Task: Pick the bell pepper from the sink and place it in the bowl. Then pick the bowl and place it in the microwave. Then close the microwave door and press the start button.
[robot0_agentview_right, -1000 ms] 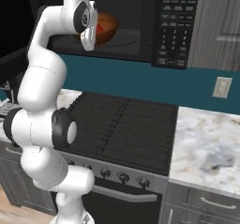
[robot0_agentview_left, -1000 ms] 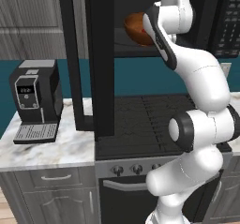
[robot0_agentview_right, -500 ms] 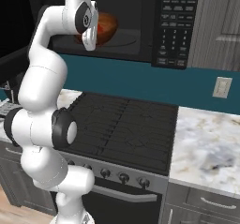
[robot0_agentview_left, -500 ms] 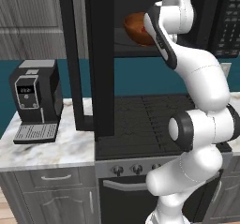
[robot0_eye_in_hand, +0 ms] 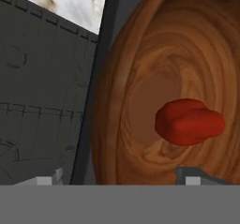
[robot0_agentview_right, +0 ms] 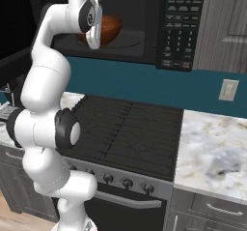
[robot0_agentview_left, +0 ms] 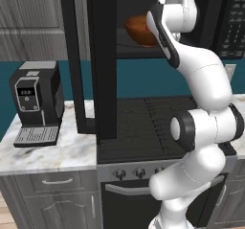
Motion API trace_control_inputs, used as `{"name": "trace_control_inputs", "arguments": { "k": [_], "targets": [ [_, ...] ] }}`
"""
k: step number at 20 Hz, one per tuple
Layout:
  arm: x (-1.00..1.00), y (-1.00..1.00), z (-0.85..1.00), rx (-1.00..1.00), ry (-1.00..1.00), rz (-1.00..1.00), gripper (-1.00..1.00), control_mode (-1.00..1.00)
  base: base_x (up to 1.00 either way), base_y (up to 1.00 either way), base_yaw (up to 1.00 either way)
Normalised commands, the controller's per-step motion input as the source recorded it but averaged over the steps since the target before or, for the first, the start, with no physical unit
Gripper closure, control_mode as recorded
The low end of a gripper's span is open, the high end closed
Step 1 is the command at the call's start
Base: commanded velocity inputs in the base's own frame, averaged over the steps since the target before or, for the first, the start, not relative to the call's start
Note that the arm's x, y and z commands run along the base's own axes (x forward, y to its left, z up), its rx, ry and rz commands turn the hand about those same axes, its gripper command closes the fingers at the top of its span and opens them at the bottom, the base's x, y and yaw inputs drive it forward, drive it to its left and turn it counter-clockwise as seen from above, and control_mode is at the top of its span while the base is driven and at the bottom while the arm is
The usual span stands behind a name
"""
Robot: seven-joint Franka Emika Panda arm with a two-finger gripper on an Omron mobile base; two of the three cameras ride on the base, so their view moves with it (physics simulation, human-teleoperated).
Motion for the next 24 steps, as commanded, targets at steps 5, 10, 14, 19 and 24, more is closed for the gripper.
{"name": "trace_control_inputs", "arguments": {
  "k": [5, 10, 14, 19, 24],
  "targets": [
    [0.72, 0.07, 0.00, 0.00, 0.00, 0.00, -1.00, -1.00, 0.00, 0.00, 0.00],
    [0.36, 0.01, -0.01, 0.00, -0.02, 0.00, -1.00, -1.00, 0.00, 0.00, 0.00],
    [0.00, 0.00, -0.15, 0.00, -0.11, 0.00, -1.00, -1.00, 0.00, 0.00, 0.00],
    [-0.52, 0.00, -0.04, 0.00, -0.22, 0.04, -1.00, -1.00, 0.00, 0.00, 0.00],
    [-1.00, 0.00, -0.20, 0.00, -0.32, 0.07, -1.00, -1.00, 0.00, 0.00, 0.00]
  ]
}}
